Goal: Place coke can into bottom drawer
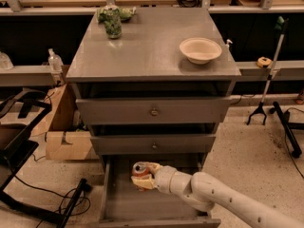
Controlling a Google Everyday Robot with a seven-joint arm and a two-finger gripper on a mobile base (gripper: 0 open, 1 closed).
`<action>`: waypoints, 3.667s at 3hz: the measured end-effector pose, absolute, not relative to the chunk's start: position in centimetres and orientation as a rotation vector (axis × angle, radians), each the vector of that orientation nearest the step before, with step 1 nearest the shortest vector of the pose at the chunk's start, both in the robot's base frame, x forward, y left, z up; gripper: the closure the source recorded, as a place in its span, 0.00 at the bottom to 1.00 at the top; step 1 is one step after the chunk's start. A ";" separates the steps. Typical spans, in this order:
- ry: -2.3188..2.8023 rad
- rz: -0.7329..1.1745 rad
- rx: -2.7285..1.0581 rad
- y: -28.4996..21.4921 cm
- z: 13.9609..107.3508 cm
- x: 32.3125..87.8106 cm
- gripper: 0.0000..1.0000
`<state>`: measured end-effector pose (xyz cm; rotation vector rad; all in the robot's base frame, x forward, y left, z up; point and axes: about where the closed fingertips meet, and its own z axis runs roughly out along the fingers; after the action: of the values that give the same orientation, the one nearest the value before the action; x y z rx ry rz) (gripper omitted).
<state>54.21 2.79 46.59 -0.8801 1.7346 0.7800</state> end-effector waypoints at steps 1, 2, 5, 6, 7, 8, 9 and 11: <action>1.738 0.789 -0.889 3.4 46.0 54.2 1.00; 1.738 0.789 -0.889 3.3 46.1 54.2 1.00; 1.539 1.019 -1.067 7.8 31.2 57.5 1.00; 1.520 1.012 -1.057 6.9 28.9 61.0 1.00; 1.497 0.998 -1.013 6.5 26.8 64.0 1.00; 1.505 0.988 -0.973 6.1 23.9 66.0 1.00; 1.534 1.012 -0.946 6.5 20.2 66.2 1.00; 1.567 1.041 -0.941 7.2 17.9 65.7 0.78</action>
Offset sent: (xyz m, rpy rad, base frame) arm 0.0194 0.0183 -0.0566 -0.0358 0.0364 0.0156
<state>65.67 7.22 17.95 -0.9408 1.5675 1.0409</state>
